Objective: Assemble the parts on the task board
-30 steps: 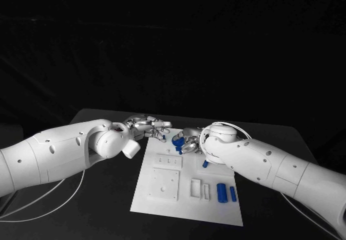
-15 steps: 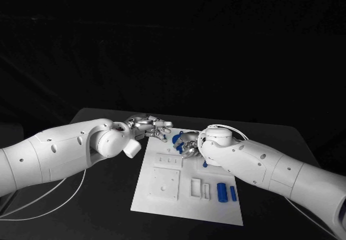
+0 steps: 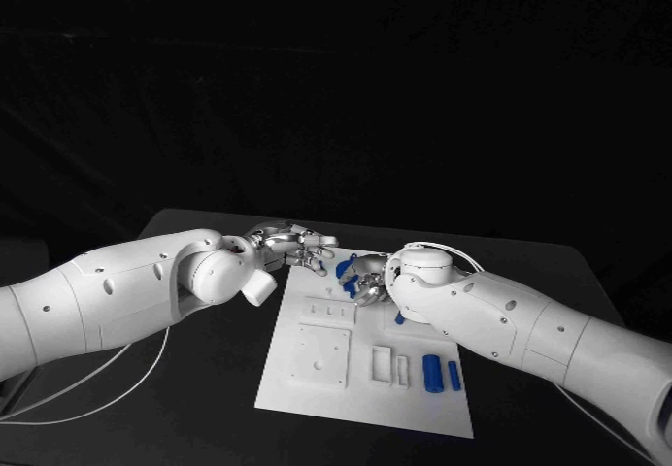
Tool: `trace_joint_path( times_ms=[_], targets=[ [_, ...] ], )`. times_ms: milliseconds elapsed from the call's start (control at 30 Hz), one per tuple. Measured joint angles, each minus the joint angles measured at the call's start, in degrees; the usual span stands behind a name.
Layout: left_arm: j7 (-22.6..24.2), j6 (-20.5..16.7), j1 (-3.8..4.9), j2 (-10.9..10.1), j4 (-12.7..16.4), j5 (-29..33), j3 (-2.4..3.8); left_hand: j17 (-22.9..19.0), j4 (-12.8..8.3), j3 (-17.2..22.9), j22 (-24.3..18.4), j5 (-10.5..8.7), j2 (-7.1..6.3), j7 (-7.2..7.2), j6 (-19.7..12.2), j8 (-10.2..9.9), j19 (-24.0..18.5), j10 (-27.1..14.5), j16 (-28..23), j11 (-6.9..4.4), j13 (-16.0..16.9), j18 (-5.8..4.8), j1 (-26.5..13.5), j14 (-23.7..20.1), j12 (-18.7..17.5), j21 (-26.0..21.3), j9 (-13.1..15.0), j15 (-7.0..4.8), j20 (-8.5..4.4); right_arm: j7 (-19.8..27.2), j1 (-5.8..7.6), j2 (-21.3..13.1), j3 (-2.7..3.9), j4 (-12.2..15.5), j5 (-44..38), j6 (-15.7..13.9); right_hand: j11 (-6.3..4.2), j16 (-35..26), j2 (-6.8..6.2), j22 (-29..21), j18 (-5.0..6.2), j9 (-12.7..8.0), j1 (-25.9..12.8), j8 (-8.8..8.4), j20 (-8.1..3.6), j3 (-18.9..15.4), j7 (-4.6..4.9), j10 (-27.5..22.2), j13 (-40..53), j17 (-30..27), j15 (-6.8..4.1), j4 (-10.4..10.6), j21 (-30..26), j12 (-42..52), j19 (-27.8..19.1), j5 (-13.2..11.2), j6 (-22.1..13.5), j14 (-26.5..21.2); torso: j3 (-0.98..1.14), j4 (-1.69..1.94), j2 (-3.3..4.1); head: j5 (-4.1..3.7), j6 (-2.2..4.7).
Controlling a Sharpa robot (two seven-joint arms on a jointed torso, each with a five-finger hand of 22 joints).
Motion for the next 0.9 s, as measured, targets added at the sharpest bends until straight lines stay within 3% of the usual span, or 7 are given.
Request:
trace_joint_path(
  times_ms=[233,533,900],
  targets=[
    [-0.18,0.2,0.0,0.0,-0.01,-0.01,0.0,0.0,0.0,0.0,0.0,0.0,0.0,0.0,0.0,0.0,0.0,0.0,0.0,0.0,0.0,0.0,0.0,0.0,0.0,0.0,0.0,0.0,0.0,-0.09,-0.02,-0.16,-0.06,-0.37,-0.13,-0.07,0.0,0.0,0.0,0.0,0.0,0.0,0.0,0.0,0.0,0.0,0.27,0.0,0.0,-0.06,0.01,0.0,0.0,0.0,0.0,0.0,0.8,0.0,0.03,-0.08,-0.03,-0.07,-0.07],
    [-0.43,0.39,0.0,-0.06,-0.11,-0.03,0.0,-0.01,0.0,0.0,-0.01,0.0,-0.25,0.21,-0.21,0.0,0.0,-0.2,0.0,-0.2,0.0,0.0,-0.25,0.0,0.0,0.0,0.0,0.0,0.0,-0.14,0.07,-0.62,-0.23,-0.36,-0.17,0.06,0.0,0.0,0.0,-0.01,0.0,0.19,0.0,-0.02,0.01,0.0,0.84,0.0,-0.13,-0.14,0.01,0.0,0.0,0.0,0.0,-0.23,4.66,0.0,0.1,-0.14,-0.03,-0.21,-0.11],
    [-0.68,0.62,0.0,0.0,-0.28,-0.06,0.0,-0.01,0.0,0.0,-0.02,0.0,-0.24,0.21,-0.21,0.0,0.0,-0.2,0.0,-0.21,0.0,0.0,-0.24,0.0,0.0,0.0,0.0,0.0,0.0,-0.14,0.06,-0.77,-0.43,-0.21,-0.13,0.03,0.0,0.0,0.0,-0.01,0.0,0.37,0.0,-0.01,0.01,0.0,1.1,0.0,-0.17,-0.25,0.01,0.0,-0.04,0.0,0.0,-0.23,5.16,0.0,0.03,-0.04,-0.02,-0.44,-0.07]
  ],
)
